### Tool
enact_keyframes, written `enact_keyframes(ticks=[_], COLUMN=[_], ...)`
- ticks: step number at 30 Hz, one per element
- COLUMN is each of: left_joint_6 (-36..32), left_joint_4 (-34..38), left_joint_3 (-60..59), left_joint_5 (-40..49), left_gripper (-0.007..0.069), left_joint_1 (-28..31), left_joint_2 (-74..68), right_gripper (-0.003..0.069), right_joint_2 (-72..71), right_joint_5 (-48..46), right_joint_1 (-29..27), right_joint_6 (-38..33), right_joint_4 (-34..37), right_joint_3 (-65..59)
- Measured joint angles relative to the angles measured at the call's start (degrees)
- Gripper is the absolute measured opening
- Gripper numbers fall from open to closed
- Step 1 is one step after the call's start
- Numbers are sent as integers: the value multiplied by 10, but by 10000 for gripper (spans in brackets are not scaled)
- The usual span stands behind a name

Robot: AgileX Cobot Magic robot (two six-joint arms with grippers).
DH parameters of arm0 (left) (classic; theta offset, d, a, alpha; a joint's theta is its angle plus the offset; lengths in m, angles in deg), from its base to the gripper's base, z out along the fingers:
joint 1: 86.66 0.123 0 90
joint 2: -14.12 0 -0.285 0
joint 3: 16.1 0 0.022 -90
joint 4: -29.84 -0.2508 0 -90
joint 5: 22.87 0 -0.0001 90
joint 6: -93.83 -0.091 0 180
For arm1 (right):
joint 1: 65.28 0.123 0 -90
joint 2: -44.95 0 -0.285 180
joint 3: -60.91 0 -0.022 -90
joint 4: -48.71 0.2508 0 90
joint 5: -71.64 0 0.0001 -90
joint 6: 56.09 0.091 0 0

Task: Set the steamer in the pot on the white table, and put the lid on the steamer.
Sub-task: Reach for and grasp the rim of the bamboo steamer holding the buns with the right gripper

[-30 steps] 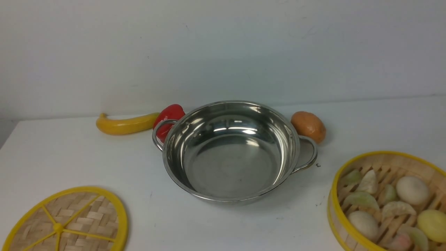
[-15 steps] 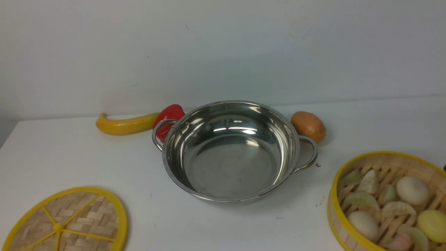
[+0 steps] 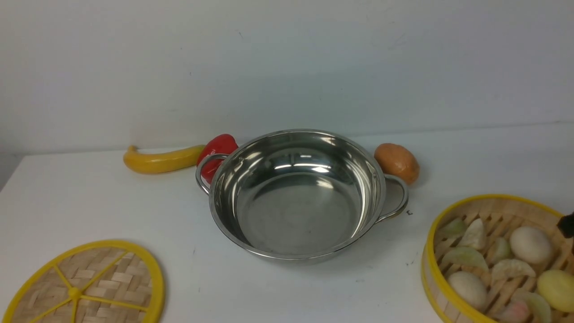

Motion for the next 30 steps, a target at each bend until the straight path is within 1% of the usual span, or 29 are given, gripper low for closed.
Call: enact_keyframes(ticks=[10, 15, 19, 21, 22, 24, 25, 26, 30], left_joint_6=[0, 0, 0, 0, 0, 0, 0, 0, 0], left_joint_4=[0, 0, 0, 0, 0, 0, 0, 0, 0], left_joint_3=[0, 0, 0, 0, 0, 0, 0, 0, 0], left_joint_5=[0, 0, 0, 0, 0, 0, 0, 0, 0], left_gripper=[421, 421, 421, 421, 421, 421, 421, 421, 421], left_joint_1=[0, 0, 0, 0, 0, 0, 0, 0, 0], left_joint_2=[0, 0, 0, 0, 0, 0, 0, 0, 0], right_gripper=[353, 328, 274, 227, 223, 160, 150, 108, 28], right_joint_2=[20, 21, 22, 24, 25, 33, 34, 40, 42], right_joint_5=[13, 17, 23, 23, 23, 23, 23, 21, 18], right_joint_1=[0, 0, 0, 0, 0, 0, 0, 0, 0], right_joint_6=[-3, -3, -3, -3, -3, -3, -3, -3, -2], right_joint_4=[0, -1, -3, -7, -7, -10, -10, -10, -6], right_joint_3=[0, 0, 0, 0, 0, 0, 0, 1, 3])
